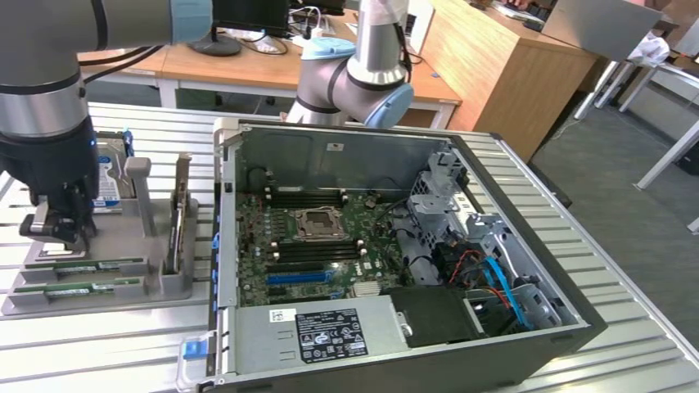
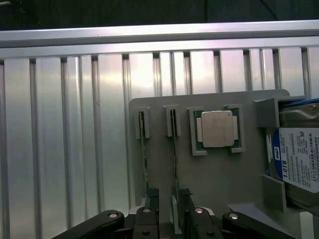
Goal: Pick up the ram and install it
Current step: 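Pick up the ram and move it above insertion slot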
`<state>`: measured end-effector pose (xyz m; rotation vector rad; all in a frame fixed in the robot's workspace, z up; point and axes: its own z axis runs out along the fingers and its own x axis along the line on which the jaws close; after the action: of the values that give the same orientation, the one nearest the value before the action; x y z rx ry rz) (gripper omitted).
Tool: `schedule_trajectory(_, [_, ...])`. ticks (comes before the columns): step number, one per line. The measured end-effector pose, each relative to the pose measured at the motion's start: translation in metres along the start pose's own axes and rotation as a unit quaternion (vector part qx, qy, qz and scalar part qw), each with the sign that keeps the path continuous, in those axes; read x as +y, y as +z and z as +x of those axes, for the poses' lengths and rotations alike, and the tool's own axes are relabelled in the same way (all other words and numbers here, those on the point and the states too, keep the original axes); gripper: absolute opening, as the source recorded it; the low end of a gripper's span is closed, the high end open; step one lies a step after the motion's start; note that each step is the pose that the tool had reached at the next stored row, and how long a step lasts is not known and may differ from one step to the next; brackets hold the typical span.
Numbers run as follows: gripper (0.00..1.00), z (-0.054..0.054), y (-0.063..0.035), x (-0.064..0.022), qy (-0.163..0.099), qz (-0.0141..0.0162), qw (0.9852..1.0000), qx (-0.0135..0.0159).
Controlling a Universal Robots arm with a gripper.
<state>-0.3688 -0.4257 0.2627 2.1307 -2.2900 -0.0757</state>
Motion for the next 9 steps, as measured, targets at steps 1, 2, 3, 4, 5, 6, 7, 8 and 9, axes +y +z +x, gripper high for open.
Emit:
schedule_trajectory(1, [0.30, 0.0000, 0.0010, -0.0001, 0.000, 0.0000, 1.0000, 0.0000])
schedule_trajectory(2, [0.30, 0.0000, 0.0021, -0.0001, 0.000, 0.0000, 1.0000, 0.0000])
schedule_trajectory(3, [0.30, 0.0001, 0.0031, -0.0002, 0.000, 0.0000, 1.0000, 0.0000])
schedule_trajectory(4, [0.30, 0.0001, 0.0041, -0.0002, 0.000, 0.0001, 1.0000, -0.0001])
schedule_trajectory(5, [0.30, 0.0001, 0.0050, -0.0002, 0.000, 0.0000, 1.0000, 0.0000])
schedule_trajectory(6, [0.30, 0.0001, 0.0059, -0.0003, 0.000, 0.0000, 1.0000, 0.0000])
schedule_trajectory(7, [0.30, 0.0001, 0.0069, -0.0003, 0.000, 0.0000, 1.0000, 0.0000])
schedule_trajectory(8, [0.30, 0.0002, 0.0078, -0.0004, 0.000, 0.0001, 1.0000, -0.0001])
schedule_trajectory(9, [0.30, 0.0002, 0.0088, -0.0004, 0.000, 0.0001, 1.0000, 0.0000])
